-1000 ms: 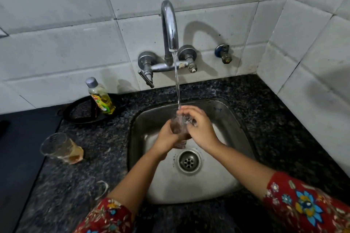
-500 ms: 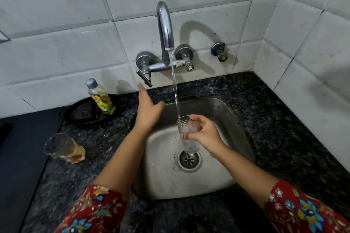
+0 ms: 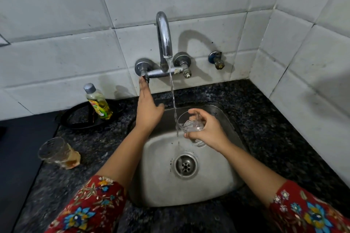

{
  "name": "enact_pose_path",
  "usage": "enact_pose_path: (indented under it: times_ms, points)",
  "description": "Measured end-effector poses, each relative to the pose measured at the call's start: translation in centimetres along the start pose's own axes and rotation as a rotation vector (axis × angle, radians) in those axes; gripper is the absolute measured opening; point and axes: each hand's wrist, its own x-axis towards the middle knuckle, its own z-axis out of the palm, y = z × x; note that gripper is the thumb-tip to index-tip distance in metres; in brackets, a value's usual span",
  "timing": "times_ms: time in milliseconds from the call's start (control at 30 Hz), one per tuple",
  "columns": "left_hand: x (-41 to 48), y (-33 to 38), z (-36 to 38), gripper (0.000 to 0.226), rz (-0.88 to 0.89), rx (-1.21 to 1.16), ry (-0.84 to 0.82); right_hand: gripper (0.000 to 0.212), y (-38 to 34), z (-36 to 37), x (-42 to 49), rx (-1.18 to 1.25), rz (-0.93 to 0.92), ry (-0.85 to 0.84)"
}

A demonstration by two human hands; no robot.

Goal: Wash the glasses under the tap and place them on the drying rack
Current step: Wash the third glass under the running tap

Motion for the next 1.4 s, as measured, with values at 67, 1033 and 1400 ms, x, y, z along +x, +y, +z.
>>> enact_pose_path:
  times_ms: [67,1033,1400]
  points:
    - [-1.4,-0.7,0.6,0.090,-0.027,-0.048,-0.012,0.061,-0.3,-0.4,0.1,-0.011,0.094,-0.076]
    - [-16.5,-2.8,4.0,0.032,-0.529,-0.450,-0.141,0.058,1.1,0.0,-4.5,0.605,0.986,-0.585]
    - [-15.7,-6.9,-10.2,0.033,-0.348,-0.584,0.362,0.043,-7.9,12.3,-2.8,0.769,0.421,-0.622]
